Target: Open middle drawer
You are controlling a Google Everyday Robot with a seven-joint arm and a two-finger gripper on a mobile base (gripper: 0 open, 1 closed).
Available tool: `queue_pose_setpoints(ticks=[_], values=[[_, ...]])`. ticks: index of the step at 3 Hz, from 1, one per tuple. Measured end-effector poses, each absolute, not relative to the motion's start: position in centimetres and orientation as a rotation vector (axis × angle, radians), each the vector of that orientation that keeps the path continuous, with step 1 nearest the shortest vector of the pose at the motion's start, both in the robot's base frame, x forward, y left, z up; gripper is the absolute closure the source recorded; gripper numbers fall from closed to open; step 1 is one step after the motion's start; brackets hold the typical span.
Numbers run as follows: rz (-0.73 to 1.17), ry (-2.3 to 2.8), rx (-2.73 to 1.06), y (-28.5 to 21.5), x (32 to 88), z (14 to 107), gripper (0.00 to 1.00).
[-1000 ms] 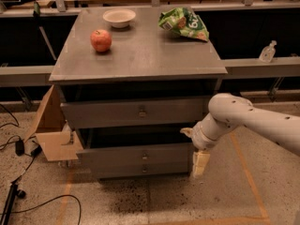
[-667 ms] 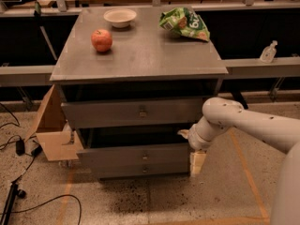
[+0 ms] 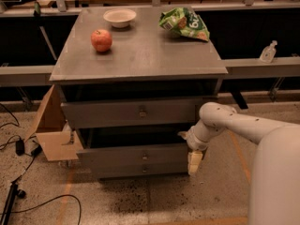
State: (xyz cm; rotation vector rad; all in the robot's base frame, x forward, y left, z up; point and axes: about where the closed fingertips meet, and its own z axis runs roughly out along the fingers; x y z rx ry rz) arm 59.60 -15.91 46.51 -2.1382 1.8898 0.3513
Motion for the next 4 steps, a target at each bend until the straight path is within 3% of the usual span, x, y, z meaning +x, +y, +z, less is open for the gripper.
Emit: queue_pose_setpoints(ticks=[1,2,4], values=[[0.349,1.929,-2.096,-16.7,60.8,44.7,0.0],[0.355,1.94,-2.077,-16.8,61.8,43.7,0.18],[0.436,1.921,-2.071,-15.9,61.9,41.8,0.64]])
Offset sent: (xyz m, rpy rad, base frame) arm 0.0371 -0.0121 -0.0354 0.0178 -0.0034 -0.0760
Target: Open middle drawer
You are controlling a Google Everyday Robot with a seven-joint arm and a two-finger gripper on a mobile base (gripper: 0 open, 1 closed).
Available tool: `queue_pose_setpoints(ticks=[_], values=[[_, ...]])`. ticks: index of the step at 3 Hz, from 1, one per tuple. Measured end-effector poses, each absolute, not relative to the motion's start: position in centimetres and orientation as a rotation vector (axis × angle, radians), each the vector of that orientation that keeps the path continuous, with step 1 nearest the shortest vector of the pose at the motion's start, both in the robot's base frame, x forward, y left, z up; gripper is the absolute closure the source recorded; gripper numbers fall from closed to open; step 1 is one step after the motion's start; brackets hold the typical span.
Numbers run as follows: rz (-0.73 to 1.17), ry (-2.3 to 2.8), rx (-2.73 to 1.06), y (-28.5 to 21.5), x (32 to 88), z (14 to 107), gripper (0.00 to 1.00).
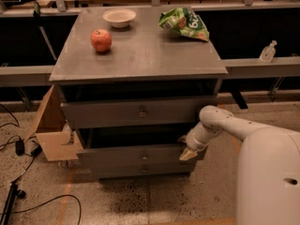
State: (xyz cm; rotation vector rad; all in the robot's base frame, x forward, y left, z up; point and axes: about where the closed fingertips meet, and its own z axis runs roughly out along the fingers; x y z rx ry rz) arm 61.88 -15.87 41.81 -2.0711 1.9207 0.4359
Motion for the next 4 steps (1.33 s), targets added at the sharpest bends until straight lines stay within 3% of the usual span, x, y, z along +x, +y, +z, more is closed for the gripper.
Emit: queue_pose_setpoints(ticks=[1,2,3,4], values=[[0.442,1.921,-2.068,-15.9,61.8,41.8,0.95],[0.442,1.921,-2.068,-15.9,61.8,41.8,1.0],[0.468,1.945,-2.071,-16.0,59.8,42.7,1.0],[0.468,1.946,-2.071,-16.0,59.9,42.7,0.83]])
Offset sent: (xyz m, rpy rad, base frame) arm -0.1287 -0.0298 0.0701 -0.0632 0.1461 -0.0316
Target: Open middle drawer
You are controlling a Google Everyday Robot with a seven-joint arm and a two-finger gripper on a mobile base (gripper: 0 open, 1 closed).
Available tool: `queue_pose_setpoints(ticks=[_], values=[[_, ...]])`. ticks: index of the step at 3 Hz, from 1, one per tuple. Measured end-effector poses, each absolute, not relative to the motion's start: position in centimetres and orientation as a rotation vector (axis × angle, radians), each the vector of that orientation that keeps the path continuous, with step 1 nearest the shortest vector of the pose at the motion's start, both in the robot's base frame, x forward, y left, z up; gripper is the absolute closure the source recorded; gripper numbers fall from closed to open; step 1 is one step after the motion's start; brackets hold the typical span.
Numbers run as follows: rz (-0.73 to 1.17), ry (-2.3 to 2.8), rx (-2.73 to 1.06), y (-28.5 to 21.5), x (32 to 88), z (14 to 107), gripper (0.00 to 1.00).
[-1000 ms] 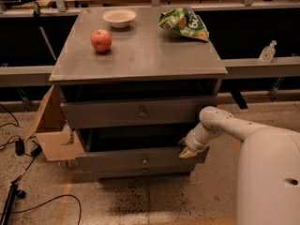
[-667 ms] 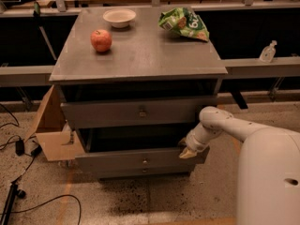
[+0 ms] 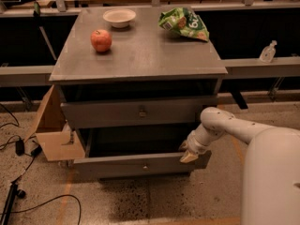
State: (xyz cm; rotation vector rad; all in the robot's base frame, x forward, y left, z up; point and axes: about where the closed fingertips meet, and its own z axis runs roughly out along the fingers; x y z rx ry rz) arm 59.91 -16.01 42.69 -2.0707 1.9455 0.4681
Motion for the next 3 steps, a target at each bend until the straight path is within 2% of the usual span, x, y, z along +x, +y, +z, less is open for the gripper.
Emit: queue_pose_setpoints(ticks=[1,2,3], values=[[0.498,1.969,-2.082,-16.0,57.9,43.6,0.51],[0.498,1.969,-2.082,-16.0,57.9,43.6,0.28],[0.569,1.995,-2.117,-15.8,54.2,45.5,0.05]])
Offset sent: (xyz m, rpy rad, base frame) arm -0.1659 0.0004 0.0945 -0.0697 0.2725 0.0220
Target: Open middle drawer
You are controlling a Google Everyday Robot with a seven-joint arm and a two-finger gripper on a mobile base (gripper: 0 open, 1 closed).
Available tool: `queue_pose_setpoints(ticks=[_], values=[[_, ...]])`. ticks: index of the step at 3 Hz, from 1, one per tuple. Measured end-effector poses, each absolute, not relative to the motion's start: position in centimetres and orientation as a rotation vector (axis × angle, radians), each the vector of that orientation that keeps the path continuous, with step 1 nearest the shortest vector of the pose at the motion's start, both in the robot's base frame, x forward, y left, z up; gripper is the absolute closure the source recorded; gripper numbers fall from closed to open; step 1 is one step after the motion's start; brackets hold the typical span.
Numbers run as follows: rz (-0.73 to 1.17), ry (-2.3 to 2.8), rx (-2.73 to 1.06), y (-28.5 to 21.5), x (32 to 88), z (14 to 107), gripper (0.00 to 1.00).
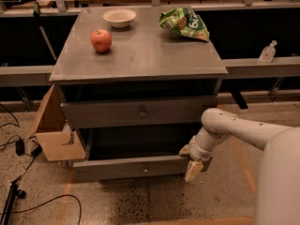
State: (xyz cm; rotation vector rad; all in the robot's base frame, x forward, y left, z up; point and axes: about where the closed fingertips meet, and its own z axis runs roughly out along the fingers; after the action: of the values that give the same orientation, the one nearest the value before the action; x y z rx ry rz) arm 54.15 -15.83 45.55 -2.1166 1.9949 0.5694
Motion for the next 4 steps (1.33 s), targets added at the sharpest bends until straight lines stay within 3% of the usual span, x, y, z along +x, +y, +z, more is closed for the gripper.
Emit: queue_pose_setpoints(ticks=[2,3,4], values=[[0.659,2.036,-2.195,-15.2,47.9,50.4,0.0],[0.577,1.995,-2.222,-15.0,49.4,52.8,0.16],[0.485,1.977,-2.226,-15.6,51.9,54.2,0.39]])
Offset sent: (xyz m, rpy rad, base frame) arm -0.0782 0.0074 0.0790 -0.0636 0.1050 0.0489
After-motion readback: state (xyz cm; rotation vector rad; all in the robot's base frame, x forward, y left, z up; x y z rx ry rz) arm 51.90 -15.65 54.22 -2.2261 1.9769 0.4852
